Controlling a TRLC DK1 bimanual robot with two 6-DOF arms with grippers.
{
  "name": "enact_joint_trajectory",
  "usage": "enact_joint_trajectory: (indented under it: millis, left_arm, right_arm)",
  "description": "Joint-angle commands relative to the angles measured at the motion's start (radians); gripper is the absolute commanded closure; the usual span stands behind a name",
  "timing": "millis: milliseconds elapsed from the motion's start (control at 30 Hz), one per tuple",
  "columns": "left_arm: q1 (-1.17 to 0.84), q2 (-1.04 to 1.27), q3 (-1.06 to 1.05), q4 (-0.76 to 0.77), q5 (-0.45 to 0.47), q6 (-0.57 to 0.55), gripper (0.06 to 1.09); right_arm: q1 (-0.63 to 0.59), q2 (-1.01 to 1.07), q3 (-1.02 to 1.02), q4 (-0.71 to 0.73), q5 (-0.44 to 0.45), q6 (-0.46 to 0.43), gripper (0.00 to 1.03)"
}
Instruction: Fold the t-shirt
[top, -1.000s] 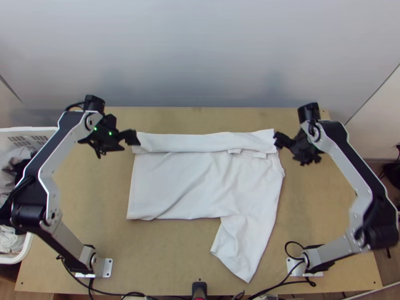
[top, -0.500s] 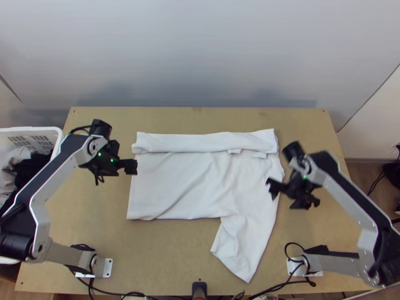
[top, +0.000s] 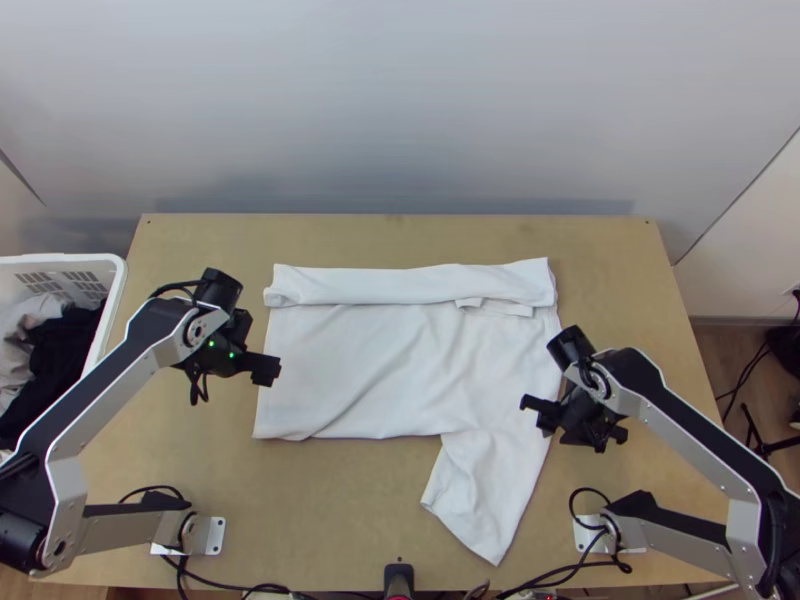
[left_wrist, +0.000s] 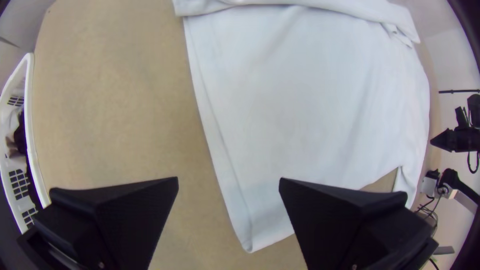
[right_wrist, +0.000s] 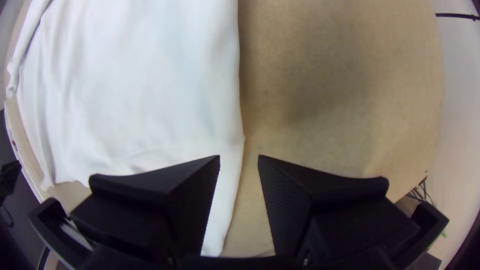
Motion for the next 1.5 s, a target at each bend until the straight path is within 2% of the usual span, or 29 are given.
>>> enact_joint_trajectory:
  millis: [0, 200, 467, 567, 800, 1400, 1433, 1467]
  left_arm:
    - [-0.041, -0.025, -0.022, -0.024, -0.011, 0.011, 0.11]
    - [-0.055, -0.028, -0.031, -0.036, -0.011, 0.024, 0.11]
    - [-0.058, -0.032, -0.037, -0.045, -0.011, 0.032, 0.11]
    - [-0.058, -0.032, -0.037, -0.045, -0.011, 0.032, 0.11]
    - [-0.058, -0.04, -0.042, -0.065, -0.011, 0.041, 0.11]
    - [-0.055, -0.049, -0.05, -0.076, -0.009, 0.055, 0.11]
    - [-0.057, -0.048, -0.05, -0.074, -0.009, 0.055, 0.11]
    - [-0.058, -0.046, -0.05, -0.074, -0.009, 0.055, 0.11]
  right_arm:
    - [-0.005, -0.003, -0.064, 0.02, 0.002, -0.008, 0.65]
    - [-0.026, 0.002, -0.094, 0.075, 0.0, -0.033, 0.65]
    - [0.0, 0.014, -0.1, 0.064, -0.005, -0.03, 0.65]
    - [0.03, 0.008, -0.1, 0.053, -0.005, -0.031, 0.77]
    - [0.109, 0.011, -0.111, 0.056, -0.012, -0.025, 0.76]
    - [0.125, 0.072, -0.131, 0.219, -0.02, -0.027, 0.76]
    - [0.141, 0.075, -0.126, 0.224, -0.02, -0.024, 0.78]
    - [0.15, 0.075, -0.126, 0.241, -0.02, -0.022, 0.87]
